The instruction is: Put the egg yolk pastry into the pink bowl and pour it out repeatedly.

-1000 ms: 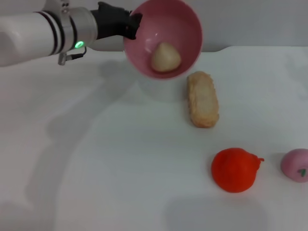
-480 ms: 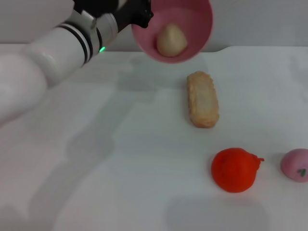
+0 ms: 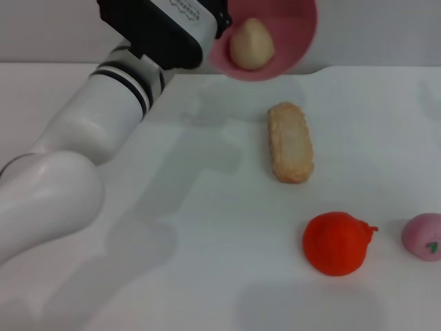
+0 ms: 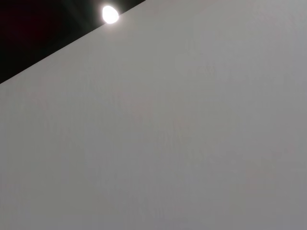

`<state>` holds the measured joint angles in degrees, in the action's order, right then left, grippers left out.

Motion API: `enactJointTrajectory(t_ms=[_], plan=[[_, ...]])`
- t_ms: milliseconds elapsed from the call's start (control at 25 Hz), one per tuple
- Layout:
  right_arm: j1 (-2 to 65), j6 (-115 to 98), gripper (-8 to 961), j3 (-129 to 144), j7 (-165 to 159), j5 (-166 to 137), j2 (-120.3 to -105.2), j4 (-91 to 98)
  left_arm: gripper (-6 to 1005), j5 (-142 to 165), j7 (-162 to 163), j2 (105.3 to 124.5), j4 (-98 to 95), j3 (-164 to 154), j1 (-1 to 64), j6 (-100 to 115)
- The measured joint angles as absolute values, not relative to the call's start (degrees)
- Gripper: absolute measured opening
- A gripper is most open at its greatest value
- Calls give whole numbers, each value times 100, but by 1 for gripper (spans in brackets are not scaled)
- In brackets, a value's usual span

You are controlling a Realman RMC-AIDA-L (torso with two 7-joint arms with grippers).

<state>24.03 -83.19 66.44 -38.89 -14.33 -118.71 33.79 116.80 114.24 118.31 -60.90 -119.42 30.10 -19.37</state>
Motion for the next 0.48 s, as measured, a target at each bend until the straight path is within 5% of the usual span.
enactJointTrajectory(t_ms=[480], plan=[[2334, -8332, 591, 6635, -3894, -1436, -11857, 3452, 42, 11797, 11381, 11830, -6054, -12259, 2971, -2351]])
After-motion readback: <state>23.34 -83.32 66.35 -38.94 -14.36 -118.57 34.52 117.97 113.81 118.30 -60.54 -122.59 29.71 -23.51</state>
